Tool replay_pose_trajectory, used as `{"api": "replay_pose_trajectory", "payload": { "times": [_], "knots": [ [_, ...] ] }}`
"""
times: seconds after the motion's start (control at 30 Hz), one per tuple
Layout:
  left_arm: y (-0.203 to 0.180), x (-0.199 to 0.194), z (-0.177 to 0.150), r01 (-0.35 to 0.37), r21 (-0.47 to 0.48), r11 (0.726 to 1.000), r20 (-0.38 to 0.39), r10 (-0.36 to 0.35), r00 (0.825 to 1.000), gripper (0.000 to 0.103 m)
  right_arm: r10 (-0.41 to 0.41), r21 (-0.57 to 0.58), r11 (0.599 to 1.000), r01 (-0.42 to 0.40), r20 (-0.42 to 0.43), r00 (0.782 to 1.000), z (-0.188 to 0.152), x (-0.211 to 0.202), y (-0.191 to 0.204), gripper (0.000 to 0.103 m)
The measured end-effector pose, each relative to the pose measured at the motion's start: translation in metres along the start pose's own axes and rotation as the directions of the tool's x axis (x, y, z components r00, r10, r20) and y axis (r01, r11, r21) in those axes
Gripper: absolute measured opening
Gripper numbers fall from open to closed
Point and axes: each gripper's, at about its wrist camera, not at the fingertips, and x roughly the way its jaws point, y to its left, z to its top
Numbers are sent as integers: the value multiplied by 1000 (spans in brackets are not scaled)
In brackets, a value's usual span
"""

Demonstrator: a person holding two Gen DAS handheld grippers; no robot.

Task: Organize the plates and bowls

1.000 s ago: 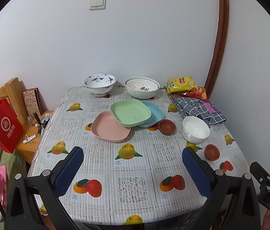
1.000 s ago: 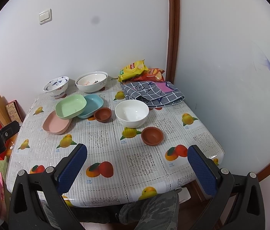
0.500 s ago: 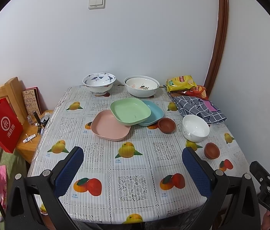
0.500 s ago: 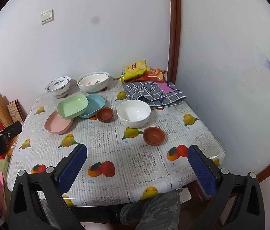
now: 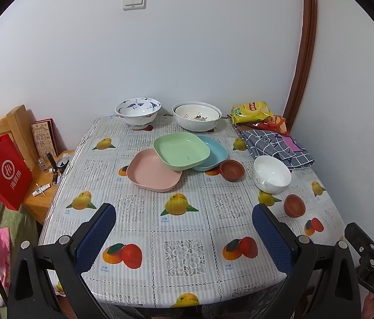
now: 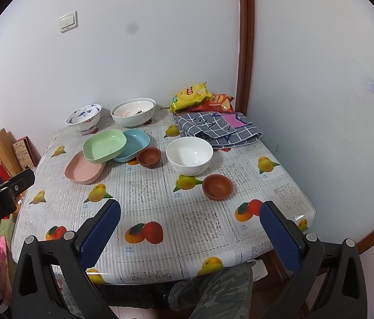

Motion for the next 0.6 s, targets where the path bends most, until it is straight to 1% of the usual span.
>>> {"api": "replay_pose_trajectory", "payload": {
  "times": [0.3, 0.4, 0.6],
  "knots": [
    [5, 8, 0, -16, 2, 1000, -8, 16, 1000, 103, 20, -27, 999, -20, -2, 1000, -1, 5, 8, 103],
    [6, 12, 3, -59, 14, 998, 1, 59, 998, 103, 18, -35, 999, -19, -6, 1000, 4, 11, 11, 103],
    [13, 31, 8, -88, 17, 996, -20, 88, 996, 103, -1, -62, 998, -1, -22, 1000, 10, 28, 19, 103]
  ]
}}
